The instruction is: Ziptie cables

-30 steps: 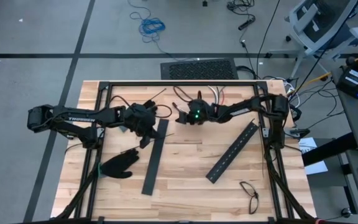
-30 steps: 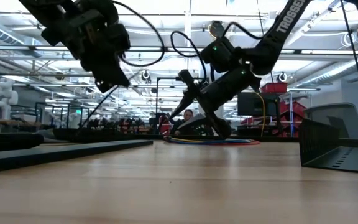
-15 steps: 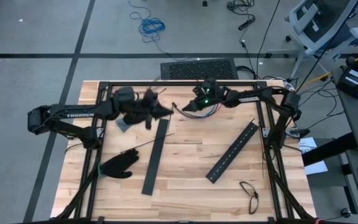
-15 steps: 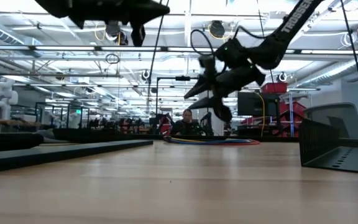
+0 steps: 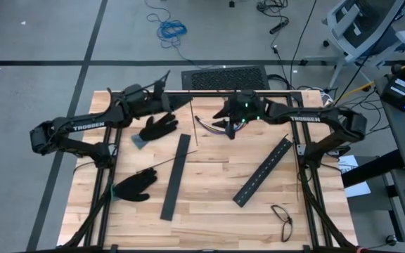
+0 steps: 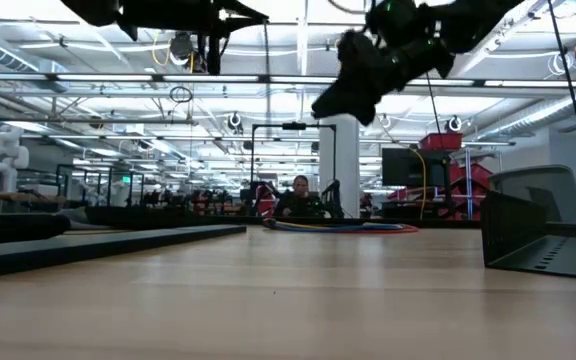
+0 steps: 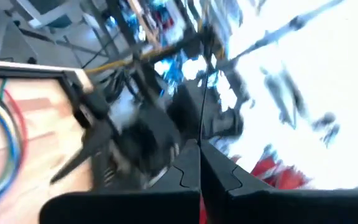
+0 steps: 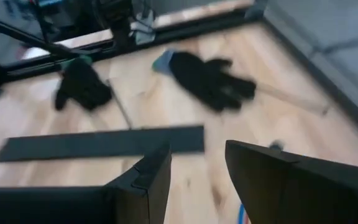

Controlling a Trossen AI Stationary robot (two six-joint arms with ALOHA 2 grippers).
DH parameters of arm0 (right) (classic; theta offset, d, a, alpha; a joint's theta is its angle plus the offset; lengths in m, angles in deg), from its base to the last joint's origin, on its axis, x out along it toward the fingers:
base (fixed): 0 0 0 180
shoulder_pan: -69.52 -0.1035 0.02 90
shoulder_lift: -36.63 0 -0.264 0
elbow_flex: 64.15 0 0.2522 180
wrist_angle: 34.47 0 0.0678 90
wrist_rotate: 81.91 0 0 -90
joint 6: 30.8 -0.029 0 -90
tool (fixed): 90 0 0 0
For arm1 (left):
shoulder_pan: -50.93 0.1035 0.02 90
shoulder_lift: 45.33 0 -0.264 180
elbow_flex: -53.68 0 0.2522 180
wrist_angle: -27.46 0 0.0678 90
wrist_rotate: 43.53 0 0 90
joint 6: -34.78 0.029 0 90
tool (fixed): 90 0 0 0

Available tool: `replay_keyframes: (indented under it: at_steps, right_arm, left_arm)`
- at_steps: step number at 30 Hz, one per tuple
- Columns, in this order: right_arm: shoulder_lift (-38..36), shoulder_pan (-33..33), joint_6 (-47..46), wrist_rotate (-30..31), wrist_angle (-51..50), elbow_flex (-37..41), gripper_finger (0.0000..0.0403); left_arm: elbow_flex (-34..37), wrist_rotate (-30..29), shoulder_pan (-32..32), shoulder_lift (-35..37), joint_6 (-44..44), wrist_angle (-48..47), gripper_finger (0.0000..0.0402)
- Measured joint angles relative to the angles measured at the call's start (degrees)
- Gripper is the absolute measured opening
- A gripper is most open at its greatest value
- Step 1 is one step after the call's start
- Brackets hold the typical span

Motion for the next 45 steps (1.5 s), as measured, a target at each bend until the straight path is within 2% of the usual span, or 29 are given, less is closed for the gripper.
replay_keyframes:
  at_steps: [5,8,16,26,45]
  right_arm:
    - [0.88,-7.35,-0.19,10.84,4.97,-0.02,0.0148]
    - [2.1,-8.61,-2.58,13.54,6.02,0.0,0.0148]
    - [1.77,-7.95,-6.86,12.15,11.69,0.0,0.0148]
    - [1.77,-8.5,-10.87,6.88,14.49,0.0,0.0148]
    - [2.06,-9.22,-12.78,5.23,15.35,0.0,0.0145]
  left_arm:
    - [0.0,-3.18,1.7,0.02,-4.91,7.37,0.0]
    - [0.0,-3.41,2.9,0.03,-5.3,10.19,0.0]
    - [0.07,-0.57,4.82,1.42,-4.74,9.29,0.0]
    - [0.07,-0.42,6.46,2.54,-4.87,9.47,0.0]
    - [0.07,-2.1,6.42,2.54,-5.06,9.65,0.0]
